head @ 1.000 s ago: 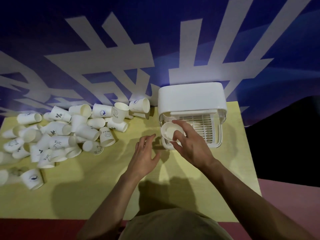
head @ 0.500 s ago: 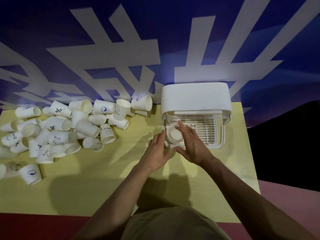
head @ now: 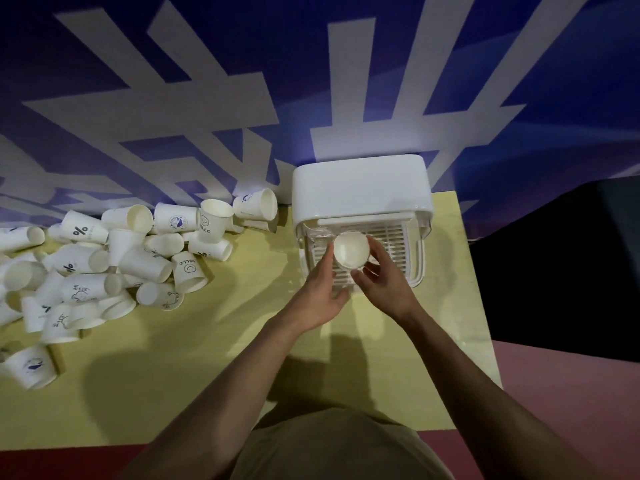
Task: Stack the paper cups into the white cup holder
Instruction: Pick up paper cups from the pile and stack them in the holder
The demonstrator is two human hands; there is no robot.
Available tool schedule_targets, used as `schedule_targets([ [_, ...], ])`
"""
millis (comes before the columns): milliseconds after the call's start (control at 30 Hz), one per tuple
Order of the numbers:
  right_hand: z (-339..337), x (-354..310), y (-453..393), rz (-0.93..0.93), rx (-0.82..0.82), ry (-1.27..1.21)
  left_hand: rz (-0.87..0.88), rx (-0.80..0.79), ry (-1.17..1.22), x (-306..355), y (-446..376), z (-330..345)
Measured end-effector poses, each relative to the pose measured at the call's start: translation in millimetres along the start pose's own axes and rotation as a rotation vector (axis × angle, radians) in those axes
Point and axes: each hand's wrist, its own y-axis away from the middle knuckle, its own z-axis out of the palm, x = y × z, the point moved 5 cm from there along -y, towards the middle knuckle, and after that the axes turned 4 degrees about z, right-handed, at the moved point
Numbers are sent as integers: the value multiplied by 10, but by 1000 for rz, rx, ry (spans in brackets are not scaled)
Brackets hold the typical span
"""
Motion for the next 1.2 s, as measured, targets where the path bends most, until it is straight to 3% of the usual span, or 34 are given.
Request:
schedule_targets([
  [200, -314, -131, -181, -32, 113, -6, 33, -33, -55, 211, -362, 83],
  [533, -277, -142, -621, 33, 100, 56, -103, -28, -206, 191, -712, -132],
  [733, -221, -106, -635, 77, 63, 64, -41, 28, -71, 196, -605, -87],
  [967, -147, 40, -219, 24, 64, 153, 46, 26, 86, -130, -30, -9],
  [1200, 405, 38, 503, -92, -5, 325, -69, 279, -82, -961, 1155, -437],
])
